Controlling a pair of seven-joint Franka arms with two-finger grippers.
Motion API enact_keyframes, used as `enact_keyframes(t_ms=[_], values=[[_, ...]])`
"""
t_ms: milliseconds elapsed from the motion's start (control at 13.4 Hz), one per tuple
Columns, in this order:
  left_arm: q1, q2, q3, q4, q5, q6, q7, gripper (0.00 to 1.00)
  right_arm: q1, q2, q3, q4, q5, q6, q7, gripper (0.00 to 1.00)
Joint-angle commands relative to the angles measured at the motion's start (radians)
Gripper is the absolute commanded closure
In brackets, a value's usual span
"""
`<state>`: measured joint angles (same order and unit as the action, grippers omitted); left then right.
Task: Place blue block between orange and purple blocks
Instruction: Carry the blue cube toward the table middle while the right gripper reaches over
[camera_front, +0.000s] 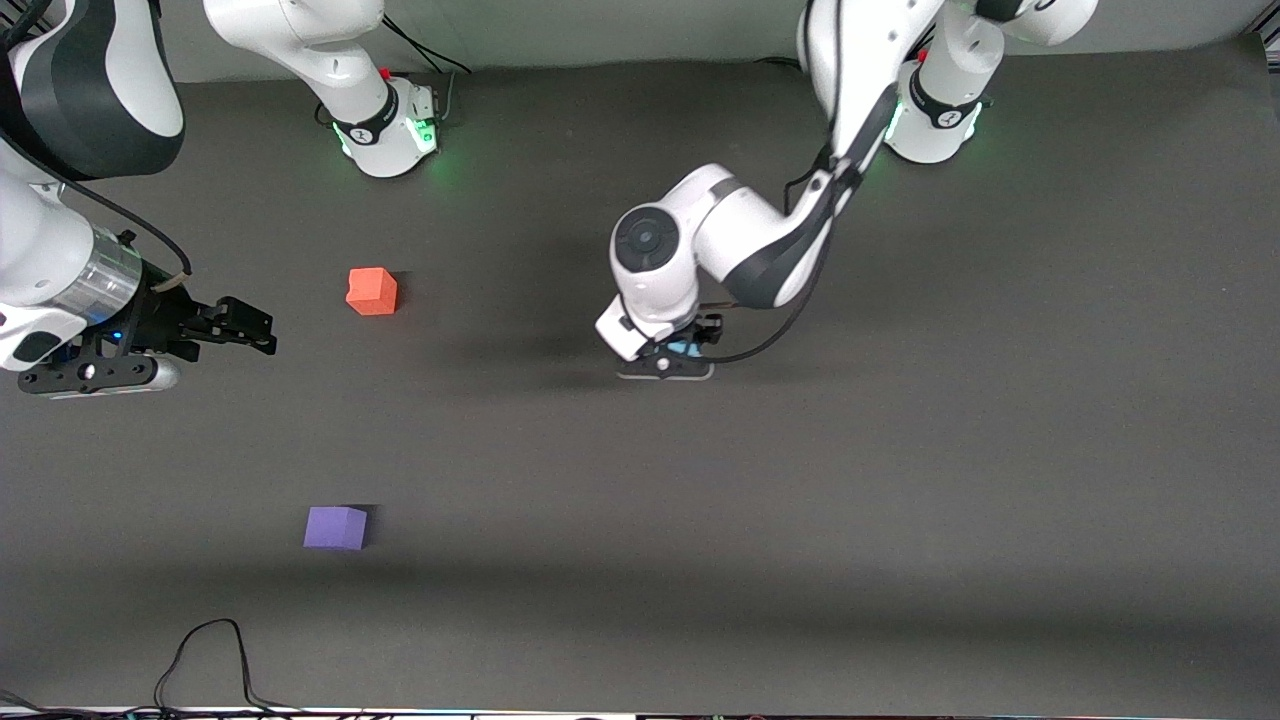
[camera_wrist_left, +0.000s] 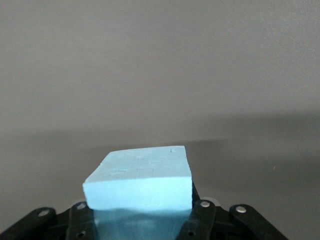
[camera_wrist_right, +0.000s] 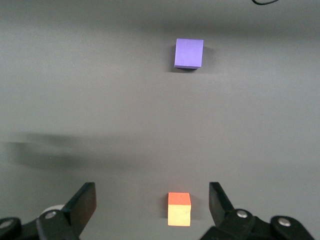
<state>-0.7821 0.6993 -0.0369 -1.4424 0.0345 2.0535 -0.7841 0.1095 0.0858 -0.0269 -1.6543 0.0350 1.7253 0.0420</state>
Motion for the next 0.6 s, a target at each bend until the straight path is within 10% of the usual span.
enact_keyframes(t_ms=[0,224,374,523], values=[[-0.023,0.1,0.017,0.073,-0.004,0.062,-0.05,0.62,0.006,0.005,-0.002,0.015,-0.015,-0.007,0.001,0.0],[-0.042,0.146,0.017,0.073,-0.002,0.151,-0.107,0.6,0.006,0.006,-0.002,0.013,-0.012,-0.007,-0.001,0.0],[-0.04,0.146,0.015,0.073,-0.002,0.152,-0.104,0.23,0.039,0.006,-0.002,0.015,-0.009,-0.007,0.007,0.0],[-0.039,0.147,0.017,0.073,-0.001,0.152,-0.095,0.11,0.067,0.005,-0.002,0.011,-0.001,-0.007,0.019,0.0]])
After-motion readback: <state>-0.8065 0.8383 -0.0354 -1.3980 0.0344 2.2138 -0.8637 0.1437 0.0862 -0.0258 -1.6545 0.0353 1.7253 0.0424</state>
